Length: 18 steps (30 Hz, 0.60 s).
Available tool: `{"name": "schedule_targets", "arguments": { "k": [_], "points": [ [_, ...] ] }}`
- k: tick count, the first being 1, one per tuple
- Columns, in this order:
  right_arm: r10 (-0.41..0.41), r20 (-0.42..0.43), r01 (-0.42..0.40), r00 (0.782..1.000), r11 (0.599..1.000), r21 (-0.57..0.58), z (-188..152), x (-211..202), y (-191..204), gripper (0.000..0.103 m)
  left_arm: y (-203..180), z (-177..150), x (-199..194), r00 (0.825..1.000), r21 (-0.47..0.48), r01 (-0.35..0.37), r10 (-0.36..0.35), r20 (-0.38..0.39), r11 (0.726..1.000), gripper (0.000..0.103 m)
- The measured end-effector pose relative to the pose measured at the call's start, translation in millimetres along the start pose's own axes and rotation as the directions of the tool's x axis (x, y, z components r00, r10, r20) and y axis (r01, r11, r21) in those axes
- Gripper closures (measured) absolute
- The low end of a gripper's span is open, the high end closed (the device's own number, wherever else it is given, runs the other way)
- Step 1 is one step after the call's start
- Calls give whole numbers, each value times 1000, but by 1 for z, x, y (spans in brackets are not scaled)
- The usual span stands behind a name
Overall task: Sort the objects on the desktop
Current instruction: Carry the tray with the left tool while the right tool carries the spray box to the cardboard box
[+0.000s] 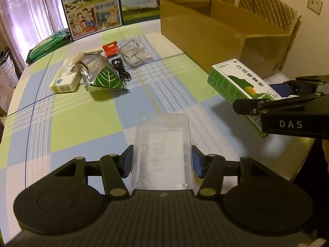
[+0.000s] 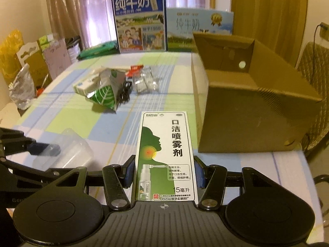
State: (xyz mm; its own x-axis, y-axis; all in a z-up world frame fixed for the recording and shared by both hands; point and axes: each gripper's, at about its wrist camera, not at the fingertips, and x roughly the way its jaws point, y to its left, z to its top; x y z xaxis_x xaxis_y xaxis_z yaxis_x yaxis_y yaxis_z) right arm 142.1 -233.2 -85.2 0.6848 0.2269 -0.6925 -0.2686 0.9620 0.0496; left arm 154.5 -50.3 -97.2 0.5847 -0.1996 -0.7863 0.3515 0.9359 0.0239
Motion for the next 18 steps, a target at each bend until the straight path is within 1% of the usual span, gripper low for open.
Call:
{"name": "schedule_targets", "arguments": {
  "k": [6,10,18],
  "points": [
    [-20,55,20,998,1000,6,12,-30,-7,50,-10,11,-26,999,-34,13,-12,41,999,52],
    [-41,88,40,995,999,17,20,-47,-15,50,-22,24,-37,997,-18,22,-20,69,1000,52],
    [-86,136,80,987,996,50,32,-72,-41,50,-47,49,-48,993,3,48,-48,107,999,52]
  ]
}}
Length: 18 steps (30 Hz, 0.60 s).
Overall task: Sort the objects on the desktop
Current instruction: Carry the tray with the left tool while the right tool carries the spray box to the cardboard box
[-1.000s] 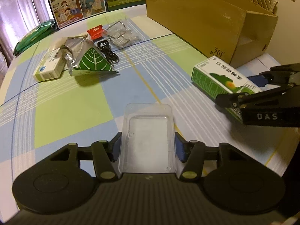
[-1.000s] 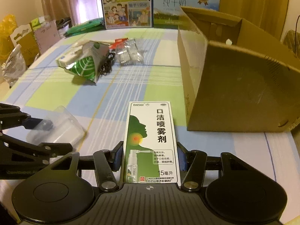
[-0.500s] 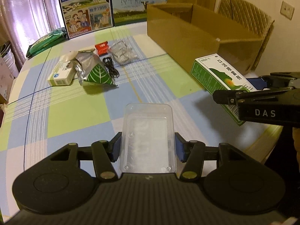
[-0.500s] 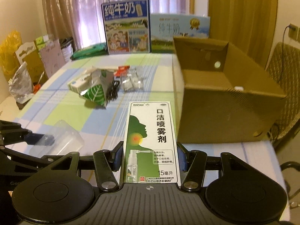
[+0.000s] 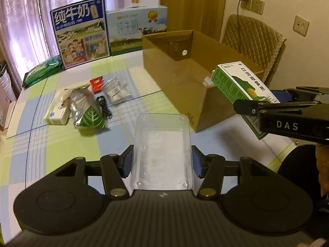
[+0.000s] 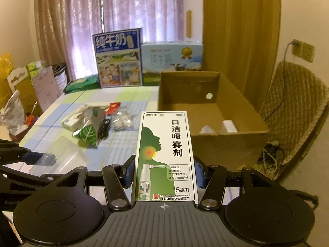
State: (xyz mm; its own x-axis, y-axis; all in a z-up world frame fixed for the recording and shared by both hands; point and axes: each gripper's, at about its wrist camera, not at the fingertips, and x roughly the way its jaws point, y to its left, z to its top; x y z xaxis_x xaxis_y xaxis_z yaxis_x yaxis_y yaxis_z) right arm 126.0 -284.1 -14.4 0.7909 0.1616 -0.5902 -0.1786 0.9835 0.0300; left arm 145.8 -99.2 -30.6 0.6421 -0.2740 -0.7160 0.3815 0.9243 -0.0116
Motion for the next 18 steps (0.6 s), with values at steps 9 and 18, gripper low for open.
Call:
{"name": "schedule_targets", "arguments": {
  "k": [9,18],
  "points": [
    [-39,26,38,999,999,18,8,-11,-25,50,-22,17,-1,999,28,26,-27,19,999,52],
    [-67,35,66,997,997,29,13,-13,-43,50,-37,35,4,998,58,48,-50,31,997,52]
  ]
}}
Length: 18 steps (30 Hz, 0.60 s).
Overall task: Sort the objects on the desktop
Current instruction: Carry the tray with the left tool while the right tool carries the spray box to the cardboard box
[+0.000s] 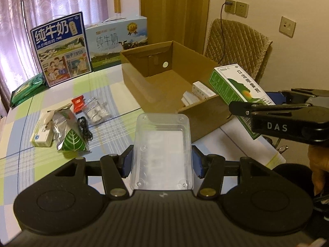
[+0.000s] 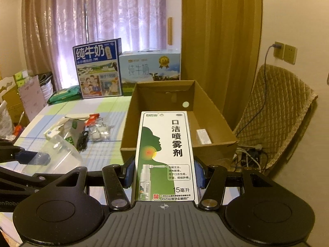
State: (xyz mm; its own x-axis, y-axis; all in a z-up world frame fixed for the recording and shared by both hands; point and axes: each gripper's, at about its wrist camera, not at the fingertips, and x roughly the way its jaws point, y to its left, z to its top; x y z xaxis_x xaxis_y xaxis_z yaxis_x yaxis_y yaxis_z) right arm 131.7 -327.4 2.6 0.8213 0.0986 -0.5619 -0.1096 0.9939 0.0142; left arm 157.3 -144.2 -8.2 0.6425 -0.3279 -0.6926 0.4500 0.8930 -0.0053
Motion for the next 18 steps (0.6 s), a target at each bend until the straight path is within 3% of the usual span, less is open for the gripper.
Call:
{"name": "schedule_targets", "arguments": {
  "k": [18],
  "points": [
    [-31,35,32,999,999,-16,45,37,-51,50,-24,73,48,998,22,53,-53,23,998,52]
  ]
}}
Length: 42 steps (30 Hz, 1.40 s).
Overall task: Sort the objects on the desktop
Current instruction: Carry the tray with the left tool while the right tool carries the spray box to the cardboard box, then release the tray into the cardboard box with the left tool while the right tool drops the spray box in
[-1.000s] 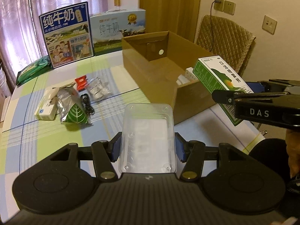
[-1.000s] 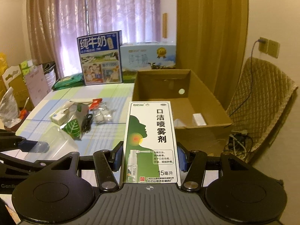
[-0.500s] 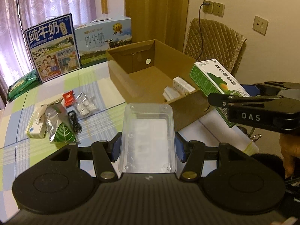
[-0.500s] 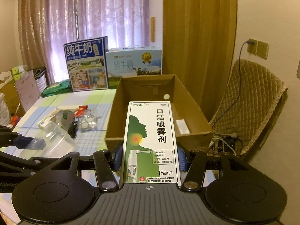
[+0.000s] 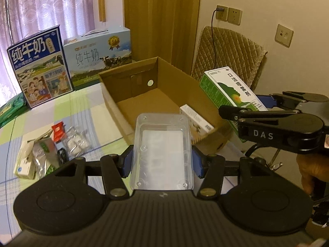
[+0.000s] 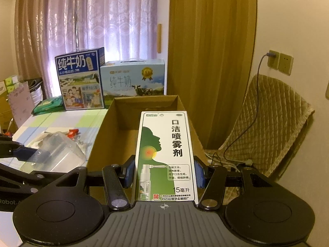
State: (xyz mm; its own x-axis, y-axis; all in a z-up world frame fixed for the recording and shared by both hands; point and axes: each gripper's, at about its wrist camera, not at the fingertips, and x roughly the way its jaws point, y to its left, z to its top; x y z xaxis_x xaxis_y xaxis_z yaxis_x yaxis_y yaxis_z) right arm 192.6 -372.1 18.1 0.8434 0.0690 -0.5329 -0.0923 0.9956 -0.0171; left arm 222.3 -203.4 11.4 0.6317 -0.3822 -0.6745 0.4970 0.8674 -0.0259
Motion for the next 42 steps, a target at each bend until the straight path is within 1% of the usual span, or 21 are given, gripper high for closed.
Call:
{"name": "schedule_targets", "arguments": {
  "k": [6,15,25,41,42],
  "points": [
    [-3,4,3,1000,1000,-14,13,21,-13,50,0,20,23,1000,-3,7,-7,-7,1000,52],
    [5,-1,-5,1000,1000,-22,26,47,-23,50,-1,35,50,1000,-4,17,-17,-17,1000,52],
    [5,-26,-5,1000,1000,-17,30,73,-32,50,7,52,71,1000,-32,16,-16,-12,999,52],
    [12,-50,-13,999,1000,-7,25,89,-36,50,7,52,95,998,-36,24,-26,-50,999,52],
    [12,-50,-12,999,1000,-7,25,90,-35,50,8,52,96,998,-40,27,-29,-53,999,50]
  ]
}}
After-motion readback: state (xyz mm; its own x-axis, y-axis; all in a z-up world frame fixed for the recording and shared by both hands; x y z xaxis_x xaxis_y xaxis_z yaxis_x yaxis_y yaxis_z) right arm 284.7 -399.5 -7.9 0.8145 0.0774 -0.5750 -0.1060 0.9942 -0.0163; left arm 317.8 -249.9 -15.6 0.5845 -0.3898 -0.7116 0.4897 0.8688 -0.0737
